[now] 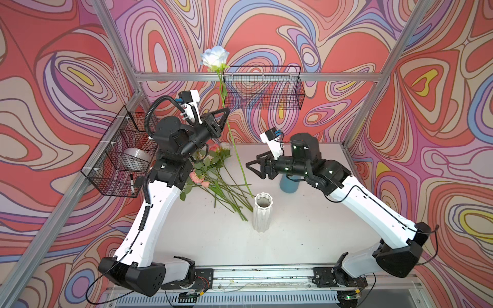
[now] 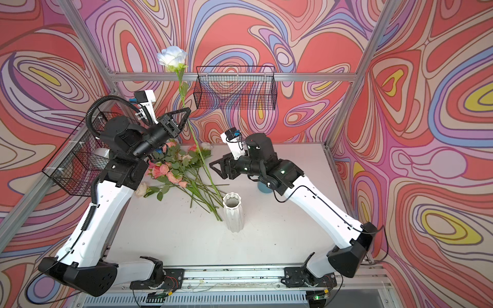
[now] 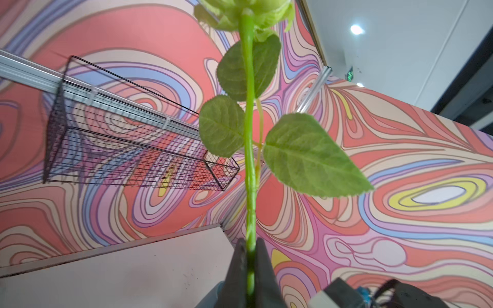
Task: Arrange flowers in a vase
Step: Place the flower in the vase.
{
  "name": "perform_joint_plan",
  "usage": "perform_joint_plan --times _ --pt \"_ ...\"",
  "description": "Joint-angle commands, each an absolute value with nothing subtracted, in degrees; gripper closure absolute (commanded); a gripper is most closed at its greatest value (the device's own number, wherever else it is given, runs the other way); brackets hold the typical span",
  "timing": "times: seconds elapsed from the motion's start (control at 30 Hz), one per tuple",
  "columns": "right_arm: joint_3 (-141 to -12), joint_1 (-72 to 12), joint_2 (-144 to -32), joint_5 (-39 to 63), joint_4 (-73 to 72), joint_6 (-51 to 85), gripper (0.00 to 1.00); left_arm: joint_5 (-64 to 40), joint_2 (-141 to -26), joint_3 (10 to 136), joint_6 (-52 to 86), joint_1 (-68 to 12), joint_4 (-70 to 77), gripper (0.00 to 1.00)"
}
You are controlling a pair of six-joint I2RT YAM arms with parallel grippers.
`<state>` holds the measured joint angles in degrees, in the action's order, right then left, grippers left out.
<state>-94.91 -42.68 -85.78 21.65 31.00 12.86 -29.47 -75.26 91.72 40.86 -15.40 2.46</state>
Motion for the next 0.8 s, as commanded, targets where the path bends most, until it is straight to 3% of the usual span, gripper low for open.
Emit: perform_joint_plan --times 0.0,0.13,0.23,0.33,0.37,0.43,0.47,0.5,0.67,0.77 --pt "-97.26 -43.38 -85.64 29.94 29.97 12.19 0.28 -37.11 -75.54 92.57 43.21 -16.28 5.54 1.0" --pt "-97.47 -43.85 -86.74 33.67 27.07 14.52 0.36 -37.88 -76.09 93.47 42.94 -18.13 5.15 1.0" --pt "-96.67 -44.72 -87.14 33.79 25.12 15.4 0.58 -38.52 -76.72 93.37 44.32 -18.97 6.45 1.0" --pt "-94.53 -44.82 -85.77 31.49 22.81 16.32 0.91 -38.92 -76.61 92.83 46.05 -19.27 8.09 1.0" --pt "-93.76 -44.82 -85.04 30.05 22.15 16.43 1.0 -38.72 -76.28 92.29 46.64 -19.27 8.56 0.88" --pt "-91.59 -44.82 -82.99 27.43 20.38 16.39 1.0 -37.25 -75.19 90.5 47.85 -19.3 9.48 0.53" --pt "-90.12 -44.82 -81.73 25.18 19.25 16.27 1.0 -36.55 -74.34 89.28 48.05 -19.26 9.91 0.39" --pt "-88.26 -44.8 -80.15 22.53 17.73 16.17 1.0 -35.67 -73.29 87.87 48.23 -19.28 9.93 0.31" --pt "-77.93 -44.82 -71.5 10.58 10.51 13.82 1.0 -27.36 -63.98 74.7 46.58 -19.27 10.4 0.08" --pt "-73.27 -44.78 -67.98 6.22 7.39 12.6 1.0 -20.5 -57.45 65.99 43.83 -19.25 7.87 0.06"
